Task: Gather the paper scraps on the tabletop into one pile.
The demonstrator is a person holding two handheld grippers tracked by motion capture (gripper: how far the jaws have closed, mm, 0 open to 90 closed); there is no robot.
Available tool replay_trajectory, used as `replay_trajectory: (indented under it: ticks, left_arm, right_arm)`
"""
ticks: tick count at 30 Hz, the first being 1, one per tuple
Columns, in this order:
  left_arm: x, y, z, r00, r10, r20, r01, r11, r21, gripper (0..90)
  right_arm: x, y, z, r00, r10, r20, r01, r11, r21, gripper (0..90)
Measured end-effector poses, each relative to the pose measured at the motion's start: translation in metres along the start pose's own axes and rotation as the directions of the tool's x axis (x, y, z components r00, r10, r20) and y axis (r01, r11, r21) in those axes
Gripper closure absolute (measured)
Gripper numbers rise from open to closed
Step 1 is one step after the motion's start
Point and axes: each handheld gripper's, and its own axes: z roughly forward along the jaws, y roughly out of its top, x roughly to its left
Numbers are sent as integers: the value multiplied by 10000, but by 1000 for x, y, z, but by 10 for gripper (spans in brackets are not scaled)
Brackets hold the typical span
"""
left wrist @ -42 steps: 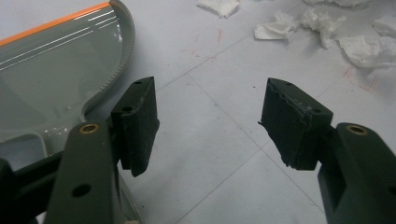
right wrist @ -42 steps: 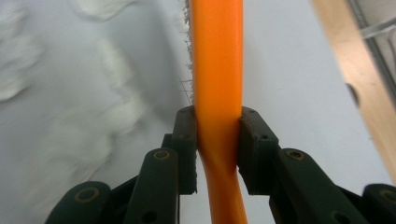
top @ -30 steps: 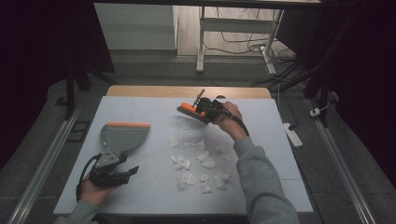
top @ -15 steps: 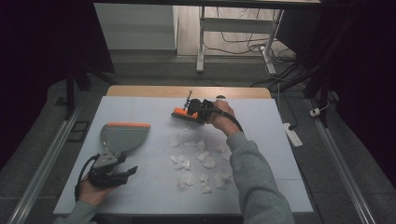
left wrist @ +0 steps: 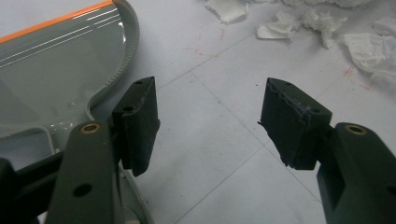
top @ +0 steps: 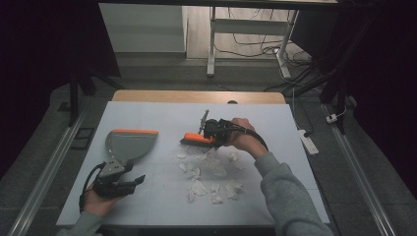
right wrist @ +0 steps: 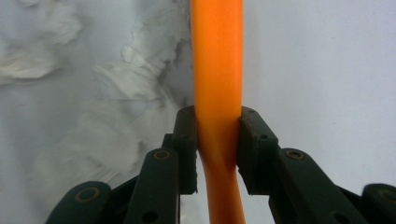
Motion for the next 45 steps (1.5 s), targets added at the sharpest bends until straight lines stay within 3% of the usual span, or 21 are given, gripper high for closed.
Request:
replay_trajectory:
  ticks: [3,6,9,12,15,17,20,21,22,23,24,25,26,30,34,36,37,39,40,42,45]
  left_arm:
    - [-1,0,0,10000,26,-15,-26,10000,28,375]
    - [-1,1,0,10000,39,-39,-39,10000,45,375]
    - [-1,1,1,10000,16,-55,-16,10000,46,375]
    - [-1,1,1,10000,1,-48,-1,10000,41,375]
    - [-1,1,1,10000,31,-60,-30,10000,67,375]
    - [-1,1,1,10000,2,-69,-2,10000,51,375]
    - [-1,1,1,10000,3,-82,-3,10000,61,375]
    - [-1,1,1,10000,12,-82,-11,10000,60,375]
    - [-2,1,1,10000,40,-86,-39,10000,63,375]
    - [-2,1,1,9999,53,-90,-52,10000,64,375]
    - [-3,1,1,10000,52,-85,-52,10000,67,375]
    - [-3,1,1,9999,60,-88,-59,10000,70,375]
    - [-3,1,1,9999,61,-95,-61,10000,58,375]
    - [-2,0,1,9999,22,-99,-21,10000,52,375]
    - [-1,0,0,10000,16,-93,-15,10000,44,375]
    - [-1,-1,0,9999,-2,-106,2,10000,47,375]
    - [-1,-1,-1,10000,7,-99,-6,10000,45,375]
    - [-1,-1,-1,10000,5,-95,-5,10000,39,376]
    - [-1,-1,-1,10000,8,-92,-8,10000,30,376]
    - [-1,-1,-1,9999,27,-98,-27,10000,26,377]
    - [-1,-1,0,10000,53,-74,-53,10000,50,376]
  right_arm:
    - [3,-5,-5,10000,90,5,-90,9997,-222,710]
    - [2,-10,-13,9974,573,436,-536,9951,-828,710]
    - [-6,-16,-24,9924,1127,503,-1033,9816,-1609,710]
    - [-11,-20,-35,9751,2130,613,-1969,9595,-2016,710]
    - [-9,-19,-43,9449,3261,295,-3074,9143,-2637,710]
    - [-5,-14,-44,9243,3809,-257,-3689,8739,-3164,710]
    - [7,0,-42,9091,4028,-1058,-4144,8496,-3263,710]
    - [10,6,-40,8991,4146,-1401,-4373,8388,-3241,710]
    - [16,17,-35,8753,4372,-2064,-4827,8142,-3225,709]
    - [16,17,-35,8753,4372,-2064,-4827,8142,-3225,709]
    - [21,28,-27,8564,4473,-2577,-5128,7946,-3249,710]
    - [24,33,-21,8461,4496,-2863,-5267,7874,-3202,709]
    - [26,39,-16,8376,4491,-3111,-5355,7876,-3049,709]
    - [33,55,-1,8254,4505,-3402,-5458,7909,-2767,709]
    - [33,63,18,7929,4878,-3652,-5799,7882,-2062,710]
    - [31,59,23,7923,5092,-3362,-5861,7884,-1870,710]
    - [27,55,24,7842,5259,-3293,-5972,7839,-1702,710]
    - [20,43,25,7478,5690,-3423,-6387,7571,-1369,709]
    - [17,36,25,7369,5853,-3381,-6512,7489,-1229,709]
    - [14,23,23,7215,6068,-3336,-6688,7355,-1085,709]
    - [11,4,17,7090,6296,-3179,-6853,7215,-994,709]
